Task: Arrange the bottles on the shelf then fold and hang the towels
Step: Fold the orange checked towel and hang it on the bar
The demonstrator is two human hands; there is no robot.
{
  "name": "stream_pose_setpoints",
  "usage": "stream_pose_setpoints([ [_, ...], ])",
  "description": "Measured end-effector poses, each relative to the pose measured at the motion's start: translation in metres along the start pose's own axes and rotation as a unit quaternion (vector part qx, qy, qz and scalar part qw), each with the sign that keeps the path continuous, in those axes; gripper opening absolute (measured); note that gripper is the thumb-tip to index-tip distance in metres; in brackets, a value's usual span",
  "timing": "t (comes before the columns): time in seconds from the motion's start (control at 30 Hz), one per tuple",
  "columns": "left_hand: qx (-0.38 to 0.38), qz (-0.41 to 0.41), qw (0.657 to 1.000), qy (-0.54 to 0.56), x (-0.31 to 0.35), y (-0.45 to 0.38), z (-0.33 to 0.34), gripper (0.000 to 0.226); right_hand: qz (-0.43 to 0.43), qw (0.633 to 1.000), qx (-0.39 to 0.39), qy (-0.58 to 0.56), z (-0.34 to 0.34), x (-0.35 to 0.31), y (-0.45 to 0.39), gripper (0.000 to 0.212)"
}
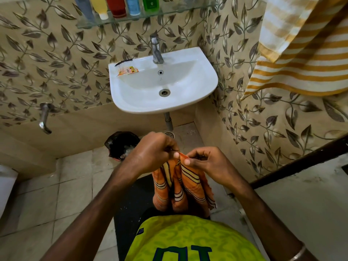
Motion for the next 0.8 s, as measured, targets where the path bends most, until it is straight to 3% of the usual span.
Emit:
stream_pose_setpoints([
  [0.23,0.004,-0.026,0.998,0.055,-0.004,0.004,-0.015,0.024,0.046,0.998,0.000,-0.045,-0.009,0.026,0.010,0.028],
  [0.4,0.011,-0.047,0.997,0.053,-0.010,0.002,-0.017,0.024,0.056,0.998,0.011,-0.031,-0.011,0.032,0.014,0.032],
  [0.5,0.034,-0.064,0.996,0.049,-0.014,-0.001,-0.017,0.023,0.057,0.998,0.008,-0.012,-0.011,0.030,0.013,0.022],
  [0.6,0.059,-0.083,0.995,0.010,-0.018,-0.006,-0.012,0.009,0.046,0.999,-0.021,-0.010,-0.006,0.026,0.013,0.015],
  [0.8,0.023,-0.046,0.999,0.001,-0.006,-0.004,0.001,0.053,0.019,0.999,-0.023,-0.018,-0.002,0.011,0.007,0.012],
])
Point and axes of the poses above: each hand's wrist, its own y-axis away from the middle knuckle, its own z-axis out of the palm, x = y × z, the point moved 2 cm from there along -y, towards the middle knuckle, and after that the axes turned 2 degrees about -y, right-handed, at the moved point
